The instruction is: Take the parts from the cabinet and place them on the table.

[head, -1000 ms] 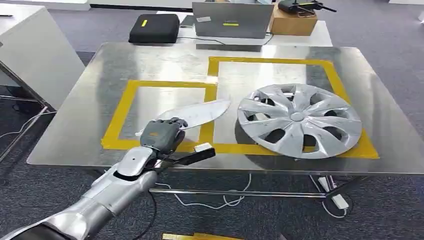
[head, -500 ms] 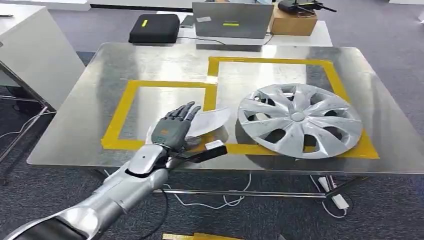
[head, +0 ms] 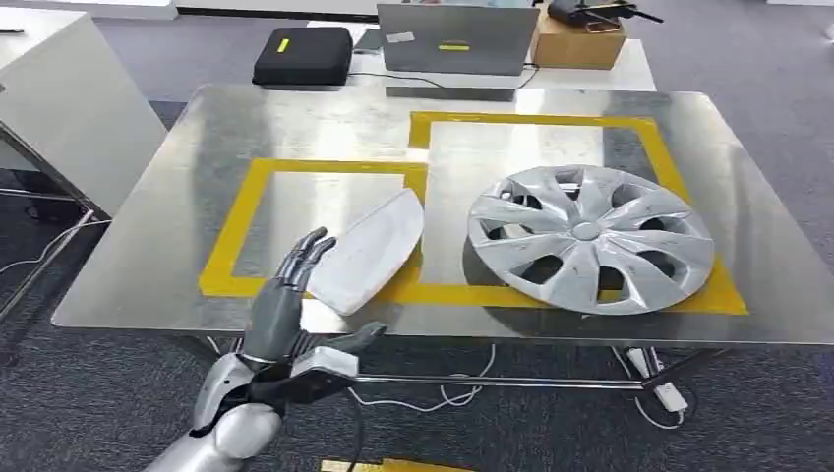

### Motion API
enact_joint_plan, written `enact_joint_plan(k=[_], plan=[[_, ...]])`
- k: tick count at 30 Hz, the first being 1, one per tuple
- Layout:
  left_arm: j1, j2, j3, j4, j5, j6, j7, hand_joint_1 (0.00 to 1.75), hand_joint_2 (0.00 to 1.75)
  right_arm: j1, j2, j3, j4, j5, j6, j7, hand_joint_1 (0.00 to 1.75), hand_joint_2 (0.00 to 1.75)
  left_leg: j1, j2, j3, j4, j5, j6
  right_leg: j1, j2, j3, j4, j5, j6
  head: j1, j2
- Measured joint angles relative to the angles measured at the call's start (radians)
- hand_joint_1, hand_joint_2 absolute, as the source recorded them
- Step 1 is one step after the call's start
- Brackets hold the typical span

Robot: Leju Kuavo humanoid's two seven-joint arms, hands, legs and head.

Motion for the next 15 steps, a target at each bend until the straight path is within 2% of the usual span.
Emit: enact_joint_plan(k=[1, 2, 3, 4, 5, 6, 7, 8, 9, 10, 11, 12, 14, 15], plan=[[0.032, 0.011, 0.015, -0.048, 0.037, -0.006, -0.024, 0.0, 0.0, 0.001, 0.0, -0.003, 0.0, -0.006, -0.001, 0.001, 0.0, 0.0, 0.0, 0.001, 0.01, -0.015, 0.005, 0.006, 0.002, -0.008, -0.016, 0.039, -0.032, 0.0, 0.005, 0.0], [0.057, 0.017, 0.025, -0.076, 0.062, -0.01, -0.038, 0.0, 0.0, 0.0, 0.0, -0.003, 0.0, -0.007, -0.002, 0.001, 0.0, 0.0, 0.001, 0.002, 0.01, -0.017, 0.007, 0.006, 0.001, -0.008, -0.045, 0.098, -0.064, 0.002, 0.006, 0.0], [0.093, 0.028, 0.043, -0.115, 0.086, -0.01, -0.056, 0.0, 0.0, 0.001, 0.0, -0.004, 0.0, -0.011, -0.003, 0.001, 0.0, 0.0, 0.001, 0.005, 0.01, -0.016, 0.006, 0.006, -0.003, -0.008, -0.085, 0.181, -0.103, 0.007, 0.005, 0.0], [0.126, 0.035, 0.061, -0.147, 0.092, -0.007, -0.068, 0.0, 0.0, 0.004, 0.0, -0.008, 0.0, -0.015, -0.005, 0.001, 0.0, 0.0, 0.001, 0.007, 0.01, -0.016, 0.006, 0.005, -0.007, -0.009, -0.121, 0.252, -0.126, 0.012, 0.004, 0.0], [0.151, 0.041, 0.077, -0.17, 0.096, -0.006, -0.076, 0.0, 0.0, 0.007, 0.0, -0.011, 0.0, -0.017, -0.005, 0.001, 0.0, 0.0, 0.001, 0.007, 0.009, -0.015, 0.005, 0.004, -0.011, -0.009, -0.14, 0.285, -0.13, 0.017, 0.004, 0.0], [0.17, 0.047, 0.093, -0.192, 0.1, -0.006, -0.081, 0.0, 0.0, 0.01, 0.0, -0.014, 0.0, -0.018, -0.005, 0.006, 0.0, 0.0, 0.004, 0.007, 0.009, -0.013, 0.004, -0.001, -0.016, -0.011, -0.134, 0.268, -0.105, 0.023, 0.005, 0.0], [0.183, 0.051, 0.101, -0.206, 0.101, -0.006, -0.083, 0.0, 0.0, 0.01, 0.0, -0.017, 0.001, -0.018, -0.006, 0.011, 0.0, 0.0, 0.008, 0.006, 0.009, -0.009, 0.003, -0.008, -0.022, -0.013, -0.108, 0.213, -0.065, 0.028, 0.004, 0.0], [0.195, 0.055, 0.11, -0.223, 0.101, -0.006, -0.086, 0.0, 0.0, 0.01, 0.0, -0.018, 0.002, -0.018, -0.007, 0.015, 0.0, 0.0, 0.015, 0.004, 0.008, 0.0, -0.002, -0.018, -0.029, -0.018, -0.059, 0.117, -0.015, 0.036, 0.005, 0.0], [0.201, 0.056, 0.115, -0.232, 0.102, -0.006, -0.087, 0.0, 0.0, 0.008, 0.0, -0.019, 0.002, -0.018, -0.007, 0.015, 0.0, 0.0, 0.018, 0.004, 0.006, 0.011, -0.008, -0.028, -0.036, -0.024, -0.019, 0.043, 0.017, 0.044, 0.006, 0.0], [0.207, 0.06, 0.122, -0.245, 0.102, -0.007, -0.088, 0.0, 0.0, 0.004, 0.008, -0.019, 0.0, -0.019, -0.007, 0.015, 0.0, 0.0, 0.012, 0.001, 0.001, 0.022, -0.013, -0.042, -0.032, -0.018, -0.015, 0.032, -0.01, 0.047, 0.014, 0.0], [0.21, 0.061, 0.128, -0.256, 0.101, -0.007, -0.089, 0.0, 0.0, 0.004, 0.007, -0.019, 0.002, -0.019, -0.007, 0.015, 0.0, 0.0, 0.01, 0.0, -0.004, 0.038, -0.019, -0.051, -0.032, -0.008, -0.017, 0.03, 0.0, 0.022, 0.01, 0.0], [0.212, 0.063, 0.131, -0.266, 0.101, -0.007, -0.09, 0.0, 0.0, 0.004, 0.006, -0.02, 0.002, -0.019, -0.007, 0.015, 0.0, 0.0, 0.008, 0.0, -0.003, 0.036, -0.015, -0.056, -0.032, -0.01, -0.015, 0.039, -0.002, 0.013, 0.002, 0.0], [0.219, 0.068, 0.137, -0.275, 0.102, -0.007, -0.09, 0.0, 0.0, 0.003, 0.006, -0.021, 0.003, -0.019, -0.008, 0.014, 0.0, 0.0, 0.013, -0.001, -0.005, 0.035, -0.007, -0.067, -0.029, -0.009, -0.02, 0.046, 0.004, 0.0, 0.003, 0.0], [0.221, 0.07, 0.14, -0.278, 0.102, -0.007, -0.09, 0.0, 0.0, 0.003, 0.006, -0.021, 0.003, -0.019, -0.008, 0.014, 0.0, 0.0, 0.017, -0.001, -0.009, 0.041, -0.017, -0.07, -0.03, -0.011, -0.024, 0.044, 0.011, -0.011, 0.002, 0.0]])
